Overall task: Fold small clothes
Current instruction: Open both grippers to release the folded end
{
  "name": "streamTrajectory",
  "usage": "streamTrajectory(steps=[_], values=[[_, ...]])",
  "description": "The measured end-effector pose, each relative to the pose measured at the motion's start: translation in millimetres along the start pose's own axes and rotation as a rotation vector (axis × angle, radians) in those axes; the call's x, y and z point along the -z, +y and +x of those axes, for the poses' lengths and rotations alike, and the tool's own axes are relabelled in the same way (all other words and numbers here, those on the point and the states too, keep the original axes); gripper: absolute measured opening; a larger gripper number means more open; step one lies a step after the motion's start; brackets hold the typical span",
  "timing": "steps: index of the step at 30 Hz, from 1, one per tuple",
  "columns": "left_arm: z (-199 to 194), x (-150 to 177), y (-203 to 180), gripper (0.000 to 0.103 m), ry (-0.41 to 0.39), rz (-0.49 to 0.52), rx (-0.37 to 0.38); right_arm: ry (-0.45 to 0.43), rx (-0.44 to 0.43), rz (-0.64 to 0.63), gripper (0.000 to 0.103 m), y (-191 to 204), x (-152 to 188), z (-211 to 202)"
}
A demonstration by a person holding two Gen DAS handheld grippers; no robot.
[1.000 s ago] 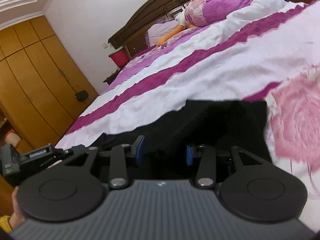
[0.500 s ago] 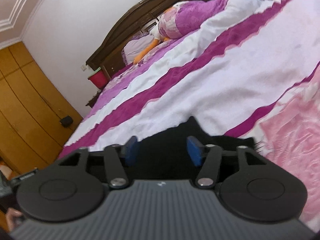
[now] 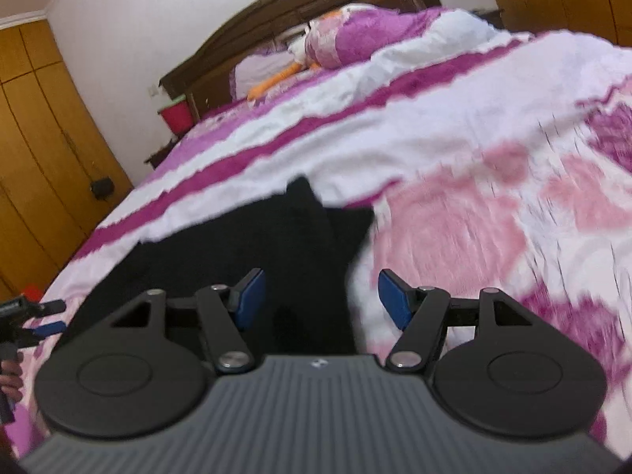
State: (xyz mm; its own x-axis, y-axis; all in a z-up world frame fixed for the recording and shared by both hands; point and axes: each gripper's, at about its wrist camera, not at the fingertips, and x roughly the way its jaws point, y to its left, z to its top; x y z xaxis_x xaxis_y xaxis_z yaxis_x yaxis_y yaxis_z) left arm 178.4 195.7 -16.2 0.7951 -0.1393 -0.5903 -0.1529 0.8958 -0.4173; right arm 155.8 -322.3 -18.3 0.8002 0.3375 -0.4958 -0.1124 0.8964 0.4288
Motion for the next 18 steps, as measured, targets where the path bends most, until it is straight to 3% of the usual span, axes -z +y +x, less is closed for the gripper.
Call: streamTrajectory(steps=[6, 11, 14, 18], values=[[8.1, 25.0, 5.8, 0.079, 0.084, -0.023, 0.071, 0.082, -0.104, 0.081, 0.066, -5.1, 28.8, 1.8], [26.4, 31.1, -4.8, 0.079, 0.119, -0.015, 0.177, 0.074, -0.15, 0.103, 0.073, 3.0, 34.0, 17.9], [36.4, 33.0, -13.4, 0.079, 0.134, 0.034, 0.208, 0.052, -0.163, 0.118, 0.073, 6.2, 36.6, 23.4], [42.5, 34.9, -16.7, 0.078, 0.134, 0.015, 0.237, 0.042, -0.201, 0.147, 0.073, 9.8, 36.2, 33.5]])
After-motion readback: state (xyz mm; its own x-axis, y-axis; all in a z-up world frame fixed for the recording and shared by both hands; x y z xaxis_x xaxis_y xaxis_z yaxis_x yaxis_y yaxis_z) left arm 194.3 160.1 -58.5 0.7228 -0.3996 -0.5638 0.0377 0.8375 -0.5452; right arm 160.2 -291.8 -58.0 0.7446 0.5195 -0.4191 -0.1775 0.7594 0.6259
